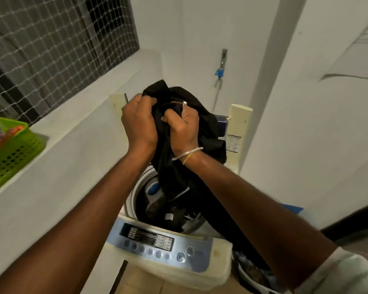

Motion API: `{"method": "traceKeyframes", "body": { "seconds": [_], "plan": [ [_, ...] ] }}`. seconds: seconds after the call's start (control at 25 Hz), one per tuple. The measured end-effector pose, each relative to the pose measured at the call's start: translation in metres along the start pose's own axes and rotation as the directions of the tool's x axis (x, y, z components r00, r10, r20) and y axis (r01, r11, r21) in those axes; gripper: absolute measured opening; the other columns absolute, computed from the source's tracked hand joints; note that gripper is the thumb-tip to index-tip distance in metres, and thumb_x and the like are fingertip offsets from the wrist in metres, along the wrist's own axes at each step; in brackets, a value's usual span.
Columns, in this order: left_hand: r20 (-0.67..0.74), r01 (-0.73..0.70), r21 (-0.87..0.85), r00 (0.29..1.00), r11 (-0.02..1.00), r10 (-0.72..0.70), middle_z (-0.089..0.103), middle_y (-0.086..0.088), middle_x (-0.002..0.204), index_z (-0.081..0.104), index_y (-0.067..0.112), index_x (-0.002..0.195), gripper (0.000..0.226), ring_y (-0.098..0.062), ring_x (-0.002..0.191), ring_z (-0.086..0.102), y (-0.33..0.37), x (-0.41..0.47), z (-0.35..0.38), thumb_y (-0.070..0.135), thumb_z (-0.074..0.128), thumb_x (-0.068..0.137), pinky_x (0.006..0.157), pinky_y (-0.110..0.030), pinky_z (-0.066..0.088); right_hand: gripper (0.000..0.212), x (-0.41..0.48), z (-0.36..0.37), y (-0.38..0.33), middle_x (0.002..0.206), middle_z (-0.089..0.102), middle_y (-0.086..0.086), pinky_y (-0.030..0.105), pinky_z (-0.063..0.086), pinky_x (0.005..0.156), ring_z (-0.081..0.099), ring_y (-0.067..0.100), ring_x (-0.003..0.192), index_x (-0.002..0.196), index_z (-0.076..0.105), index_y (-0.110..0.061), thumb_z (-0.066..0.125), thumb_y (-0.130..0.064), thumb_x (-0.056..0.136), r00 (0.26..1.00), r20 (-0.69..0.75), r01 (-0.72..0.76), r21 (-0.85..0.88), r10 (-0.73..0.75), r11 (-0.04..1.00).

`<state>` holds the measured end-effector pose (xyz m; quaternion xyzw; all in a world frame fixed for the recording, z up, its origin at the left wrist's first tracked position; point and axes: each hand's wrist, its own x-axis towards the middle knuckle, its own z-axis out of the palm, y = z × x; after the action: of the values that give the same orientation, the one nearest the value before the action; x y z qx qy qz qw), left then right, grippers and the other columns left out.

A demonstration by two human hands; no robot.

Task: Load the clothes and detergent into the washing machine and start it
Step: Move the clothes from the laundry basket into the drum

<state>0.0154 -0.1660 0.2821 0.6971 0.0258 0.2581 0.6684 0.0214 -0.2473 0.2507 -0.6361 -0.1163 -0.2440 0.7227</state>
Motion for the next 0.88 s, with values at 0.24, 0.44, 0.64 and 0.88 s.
{"method": "traceKeyframes", "body": {
  "seconds": [0.24, 0.44, 0.64, 0.88],
  "plan": [
    [-0.026, 0.122, 0.145, 0.992, 0.982, -0.12, 0.058, 0.006, 0.065, 0.056, 0.015, 0.069, 0.022, -0.009, 0.06, 0.05, -0.06, 0.023, -0.039, 0.021, 0.054, 0.091, 0.057, -0.023, 0.041, 0.029, -0.002, 0.04, 0.063, 0.051, 0.046, -0.009, 0.026, 0.032, 0.05, 0.039, 0.008, 0.05, 0.053, 0.047, -0.022, 0.057, -0.01, 0.077, 0.991, 0.026, -0.13, -0.071, 0.132, 0.989],
    [0.166, 0.243, 0.471, 0.92, 0.848, -0.356, 0.067, -0.007, 0.086, 0.063, 0.012, 0.091, 0.026, -0.023, 0.083, 0.063, -0.196, -0.003, -0.053, 0.037, 0.058, 0.094, 0.076, -0.037, 0.05, 0.018, -0.046, 0.006, 0.172, 0.063, 0.056, -0.006, 0.027, 0.036, 0.064, 0.053, 0.014, 0.062, 0.066, 0.055, -0.021, 0.063, -0.023, 0.083, 0.926, 0.041, -0.321, -0.432, 0.374, 0.843],
    [0.359, 0.287, 0.77, 0.544, 0.57, -0.758, 0.062, -0.005, 0.134, 0.046, 0.027, 0.145, 0.058, -0.02, 0.112, 0.062, -0.312, -0.046, -0.077, 0.029, 0.067, 0.091, 0.098, -0.032, 0.049, 0.062, -0.089, -0.051, 0.273, 0.135, 0.058, 0.013, 0.033, 0.045, 0.097, 0.056, 0.031, 0.124, 0.139, 0.049, -0.01, 0.068, -0.039, 0.088, 0.504, 0.073, -0.424, -0.847, 0.861, 0.32],
    [0.288, 0.29, 0.807, 0.567, 0.515, -0.771, 0.064, -0.009, 0.128, 0.052, 0.018, 0.142, 0.047, -0.014, 0.089, 0.063, -0.334, -0.073, -0.061, 0.023, 0.063, 0.096, 0.075, -0.021, 0.048, 0.065, -0.102, -0.083, 0.284, 0.137, 0.057, 0.012, 0.033, 0.044, 0.103, 0.056, 0.029, 0.124, 0.144, 0.043, -0.013, 0.068, -0.036, 0.089, 0.504, 0.047, -0.49, -0.807, 0.862, 0.33]
  ]
}}
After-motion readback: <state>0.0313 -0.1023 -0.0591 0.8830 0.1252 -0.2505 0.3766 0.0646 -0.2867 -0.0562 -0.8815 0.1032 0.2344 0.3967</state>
